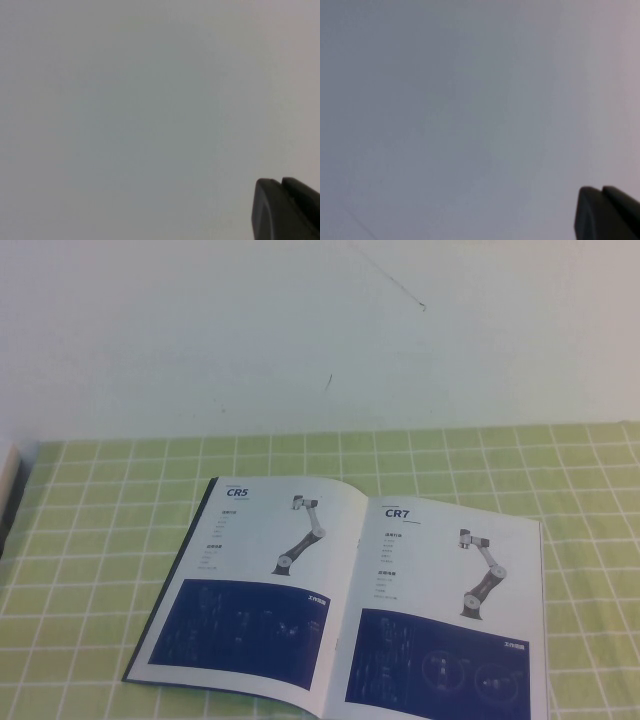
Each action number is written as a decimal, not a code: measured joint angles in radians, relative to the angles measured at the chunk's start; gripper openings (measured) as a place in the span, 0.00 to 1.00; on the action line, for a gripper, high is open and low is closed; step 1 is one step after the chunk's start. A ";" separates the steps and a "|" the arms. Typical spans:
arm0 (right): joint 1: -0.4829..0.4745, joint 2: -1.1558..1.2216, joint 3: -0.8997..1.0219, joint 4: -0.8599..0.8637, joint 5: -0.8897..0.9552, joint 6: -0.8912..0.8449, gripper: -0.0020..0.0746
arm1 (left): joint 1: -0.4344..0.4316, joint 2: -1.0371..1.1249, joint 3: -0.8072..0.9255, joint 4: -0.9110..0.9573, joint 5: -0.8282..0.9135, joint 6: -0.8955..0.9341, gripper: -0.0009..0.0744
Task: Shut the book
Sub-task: 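Close the open booklet and leave it lying on the table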
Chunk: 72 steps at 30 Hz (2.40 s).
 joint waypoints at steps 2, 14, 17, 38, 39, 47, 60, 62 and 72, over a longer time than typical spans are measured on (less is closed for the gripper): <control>0.000 -0.002 -0.009 0.004 0.097 0.028 0.02 | 0.000 0.000 0.000 -0.031 0.013 0.000 0.01; 0.000 0.296 -0.469 0.103 0.987 -0.044 0.02 | 0.000 0.279 -0.420 -0.188 0.610 -0.002 0.01; 0.000 0.482 -0.561 0.242 1.081 -0.229 0.02 | 0.000 0.454 -0.548 -0.195 0.749 0.034 0.01; 0.380 1.498 -0.745 0.928 0.847 -1.003 0.02 | 0.000 1.476 -1.037 -0.504 0.979 0.487 0.01; 0.395 1.533 -0.746 0.930 0.831 -1.002 0.02 | 0.000 1.510 -1.055 -0.489 0.987 0.487 0.01; 0.431 1.762 -0.747 0.936 0.757 -1.005 0.02 | -0.002 1.763 -1.245 -0.448 1.058 0.452 0.01; 0.431 1.788 -0.760 0.960 0.749 -1.003 0.02 | -0.033 1.995 -1.386 -0.414 1.165 0.369 0.01; 0.431 1.789 -0.760 0.959 0.749 -1.003 0.02 | -0.056 1.999 -1.386 -0.379 1.163 0.339 0.01; 0.431 1.789 -0.760 0.961 0.749 -1.003 0.02 | -0.107 2.007 -1.388 -0.213 1.127 0.139 0.01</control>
